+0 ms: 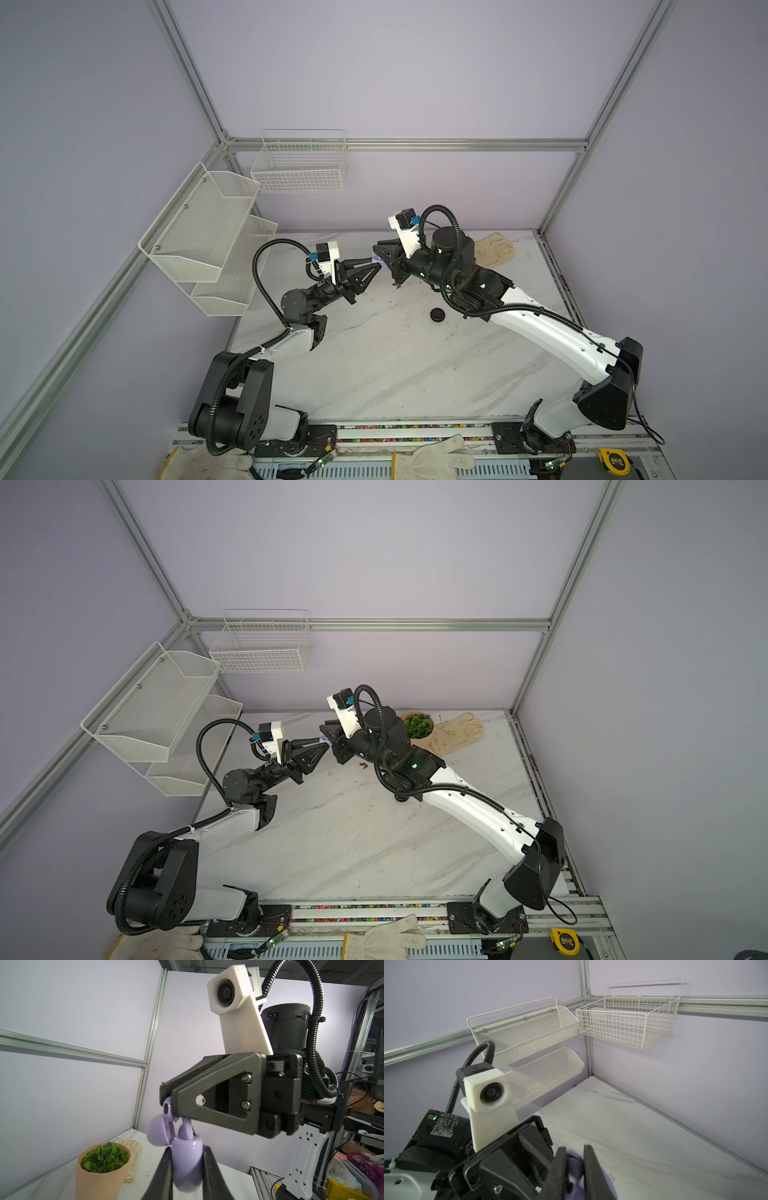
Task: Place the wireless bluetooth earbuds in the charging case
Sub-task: 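Lower the earbud into the open case and release it from the right gripper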
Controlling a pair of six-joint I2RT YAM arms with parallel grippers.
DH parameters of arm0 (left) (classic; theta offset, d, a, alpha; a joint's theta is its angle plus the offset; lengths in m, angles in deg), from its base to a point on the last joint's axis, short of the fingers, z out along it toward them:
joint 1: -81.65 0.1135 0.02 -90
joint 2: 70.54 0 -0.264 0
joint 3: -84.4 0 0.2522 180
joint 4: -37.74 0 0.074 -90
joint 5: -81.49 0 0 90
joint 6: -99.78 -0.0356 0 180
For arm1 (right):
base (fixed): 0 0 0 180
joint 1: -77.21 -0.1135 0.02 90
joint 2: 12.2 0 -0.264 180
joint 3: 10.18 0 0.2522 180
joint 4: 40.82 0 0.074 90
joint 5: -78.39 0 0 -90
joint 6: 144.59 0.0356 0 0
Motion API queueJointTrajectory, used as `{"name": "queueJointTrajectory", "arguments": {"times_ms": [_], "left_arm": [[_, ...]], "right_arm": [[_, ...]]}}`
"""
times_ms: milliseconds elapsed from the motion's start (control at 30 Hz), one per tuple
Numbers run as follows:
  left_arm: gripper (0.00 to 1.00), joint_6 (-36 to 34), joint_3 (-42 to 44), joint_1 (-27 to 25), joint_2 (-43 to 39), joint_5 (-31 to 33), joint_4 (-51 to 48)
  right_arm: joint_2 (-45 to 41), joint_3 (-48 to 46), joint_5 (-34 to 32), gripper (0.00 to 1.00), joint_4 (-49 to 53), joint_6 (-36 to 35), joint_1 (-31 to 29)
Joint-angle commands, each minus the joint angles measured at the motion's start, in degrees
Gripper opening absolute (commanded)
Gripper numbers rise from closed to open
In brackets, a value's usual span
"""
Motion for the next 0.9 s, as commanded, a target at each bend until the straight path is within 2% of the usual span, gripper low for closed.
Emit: {"name": "queueJointTrajectory", "arguments": {"times_ms": [0, 267, 533, 733, 867], "left_arm": [[0.0, -1.98, -2.97, -0.37, -2.19, 0.78, 4.44], [0.0, -2.64, -3.41, -0.36, -2.16, 0.6, 4.41], [0.0, -3.76, -3.5, -0.36, -2.24, 0.3, 4.4], [0.0, -5.39, -2.49, -0.34, -2.81, -0.28, 4.4], [0.0, -7.84, -1.76, -0.36, -3.45, -1.19, 4.4]], "right_arm": [[-0.18, 1.66, 0.74, 0.18, 2.4, -0.26, -0.94], [0.19, 3.88, 0.82, 0.26, 3.88, -0.97, -1.0], [0.16, 9.82, -1.09, 0.42, 8.39, -1.91, -1.31], [-1.44, 13.47, -2.6, 0.42, 13.68, -1.08, -1.32], [-0.89, 17.44, -0.95, 0.41, 21.88, 0.91, -1.32]]}}
